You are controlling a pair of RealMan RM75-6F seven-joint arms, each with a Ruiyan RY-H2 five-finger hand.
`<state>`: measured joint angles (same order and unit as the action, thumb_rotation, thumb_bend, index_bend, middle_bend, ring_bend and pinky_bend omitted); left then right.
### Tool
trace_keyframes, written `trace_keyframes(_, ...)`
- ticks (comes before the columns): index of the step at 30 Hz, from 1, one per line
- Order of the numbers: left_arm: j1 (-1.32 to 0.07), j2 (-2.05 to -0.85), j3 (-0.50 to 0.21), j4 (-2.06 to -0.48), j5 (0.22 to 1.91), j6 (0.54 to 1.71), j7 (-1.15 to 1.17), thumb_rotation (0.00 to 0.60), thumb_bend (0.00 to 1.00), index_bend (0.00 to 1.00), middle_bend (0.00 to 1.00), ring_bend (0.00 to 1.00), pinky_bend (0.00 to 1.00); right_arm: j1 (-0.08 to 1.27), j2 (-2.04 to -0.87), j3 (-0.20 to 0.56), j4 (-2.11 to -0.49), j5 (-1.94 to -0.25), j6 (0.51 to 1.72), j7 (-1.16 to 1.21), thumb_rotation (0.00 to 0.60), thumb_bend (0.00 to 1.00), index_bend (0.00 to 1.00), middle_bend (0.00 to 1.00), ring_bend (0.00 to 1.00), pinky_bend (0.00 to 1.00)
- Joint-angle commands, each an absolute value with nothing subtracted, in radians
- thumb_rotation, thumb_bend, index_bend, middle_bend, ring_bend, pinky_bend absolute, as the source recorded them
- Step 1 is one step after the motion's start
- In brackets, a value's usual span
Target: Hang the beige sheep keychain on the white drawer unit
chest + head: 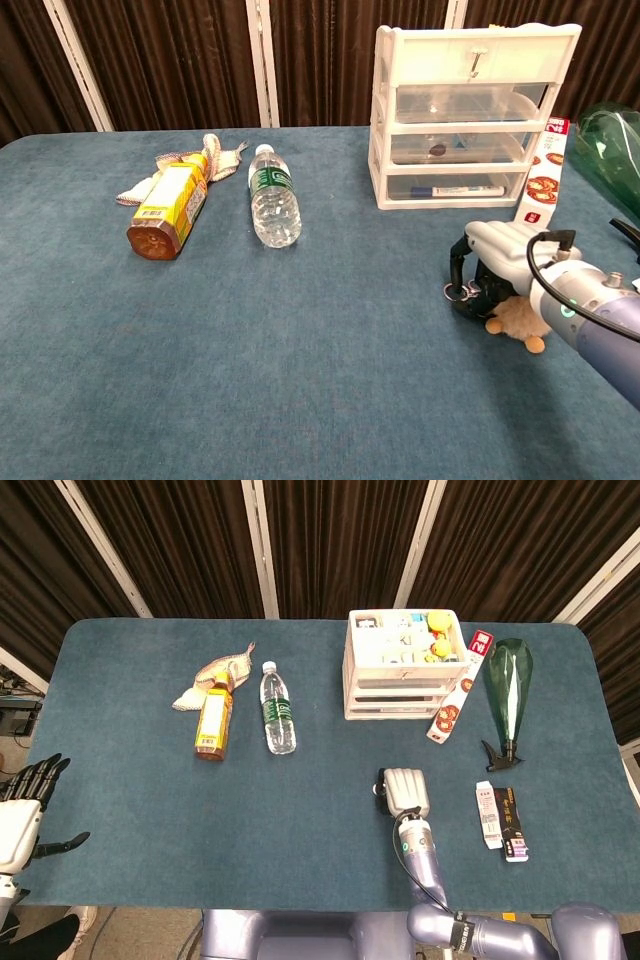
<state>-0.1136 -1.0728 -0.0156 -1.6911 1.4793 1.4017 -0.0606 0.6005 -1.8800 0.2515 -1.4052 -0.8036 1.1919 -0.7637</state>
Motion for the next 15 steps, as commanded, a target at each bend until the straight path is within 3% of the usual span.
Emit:
trace_keyframes(1, -0.113, -1.072, -0.016, -1.691, 1.479, 1.402, -0.061, 0.6, 0.0, 0.0, 0.0, 0.0, 0.0, 0.6, -1.882, 0.249, -1.4, -0.799, 1.191, -0.763, 0.6, 0.32, 0.54, 1.0, 1.0, 1.0)
trace_keyframes(15, -0.113, -1.072, -0.017, -1.691, 1.476, 1.403, -0.065, 0.6, 0.0, 0.0, 0.0, 0.0, 0.0, 0.608, -1.895, 0.241, -1.379, -0.787, 1.187, -0.763, 0.6, 0.37, 0.54, 1.0, 1.0, 1.0)
